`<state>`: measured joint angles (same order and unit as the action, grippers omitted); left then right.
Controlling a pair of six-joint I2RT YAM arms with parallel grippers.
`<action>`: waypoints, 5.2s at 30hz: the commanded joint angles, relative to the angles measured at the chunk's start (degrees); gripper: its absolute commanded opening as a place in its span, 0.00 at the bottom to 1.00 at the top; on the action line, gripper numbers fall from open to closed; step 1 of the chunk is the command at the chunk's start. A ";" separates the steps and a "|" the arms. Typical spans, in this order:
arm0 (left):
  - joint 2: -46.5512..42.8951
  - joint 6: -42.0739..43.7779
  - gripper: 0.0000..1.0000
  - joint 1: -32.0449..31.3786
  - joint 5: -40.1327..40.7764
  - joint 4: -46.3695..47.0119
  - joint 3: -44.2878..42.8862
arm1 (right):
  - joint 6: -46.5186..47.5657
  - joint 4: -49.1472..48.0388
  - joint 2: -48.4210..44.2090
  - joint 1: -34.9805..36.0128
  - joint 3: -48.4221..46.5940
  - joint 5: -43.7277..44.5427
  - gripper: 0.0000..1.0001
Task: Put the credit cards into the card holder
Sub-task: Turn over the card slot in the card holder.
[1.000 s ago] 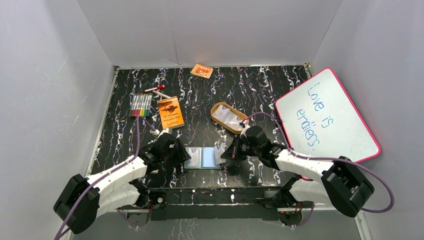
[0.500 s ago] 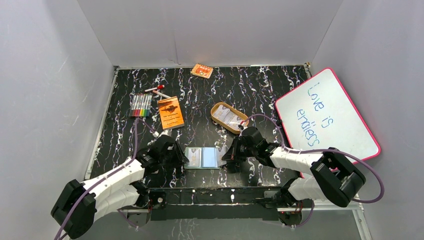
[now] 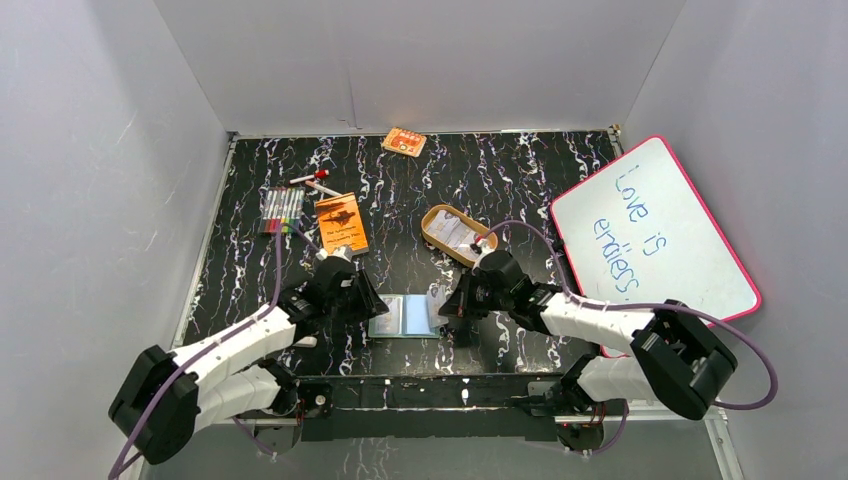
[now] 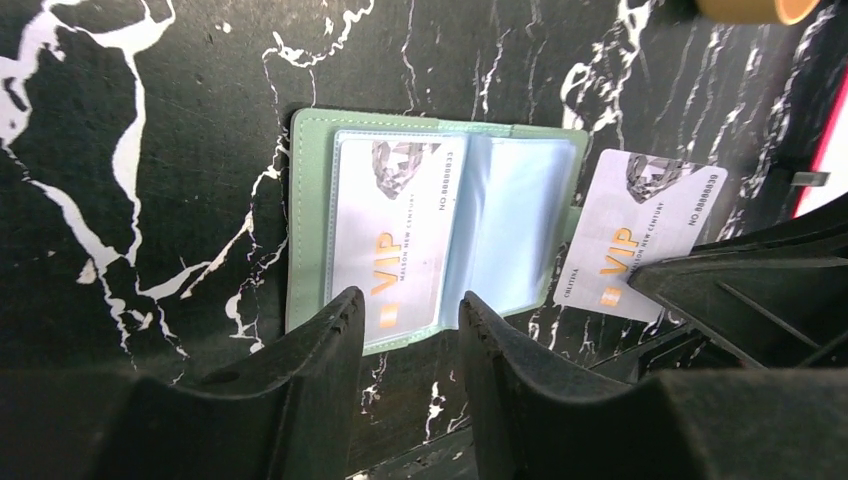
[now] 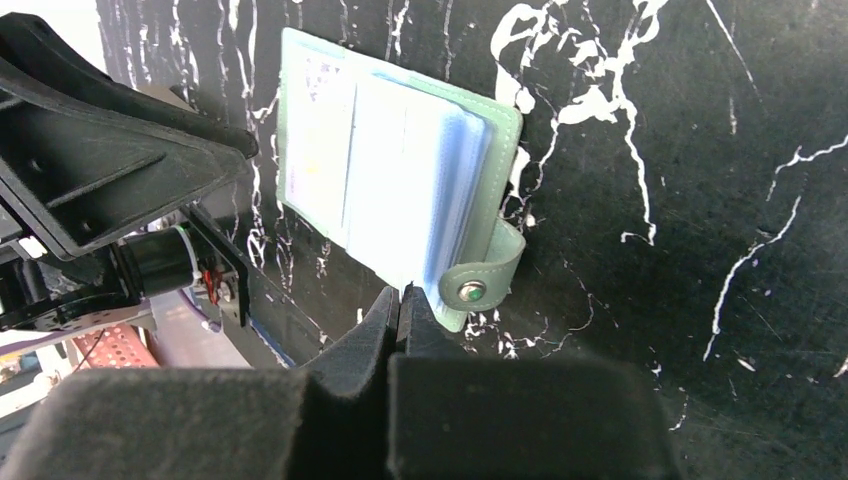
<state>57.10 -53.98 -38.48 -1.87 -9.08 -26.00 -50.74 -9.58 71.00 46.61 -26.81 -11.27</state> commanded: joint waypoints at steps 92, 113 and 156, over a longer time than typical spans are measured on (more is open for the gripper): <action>19.45 6.18 0.00 -0.18 -9.85 7.79 -2.92 | -7.23 -8.91 8.24 -0.03 -0.68 -7.50 0.00; 16.15 5.82 0.19 -0.23 -10.18 6.72 -3.33 | -9.75 -15.83 14.62 -0.05 -2.34 -12.77 0.00; 4.46 5.03 0.39 -0.18 4.20 -4.37 -2.87 | -4.06 -12.11 26.46 4.15 -12.46 -12.10 0.00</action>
<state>60.10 -48.01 -38.52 -1.06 -13.58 -31.24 -58.24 -25.04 100.97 50.50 -40.29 -25.56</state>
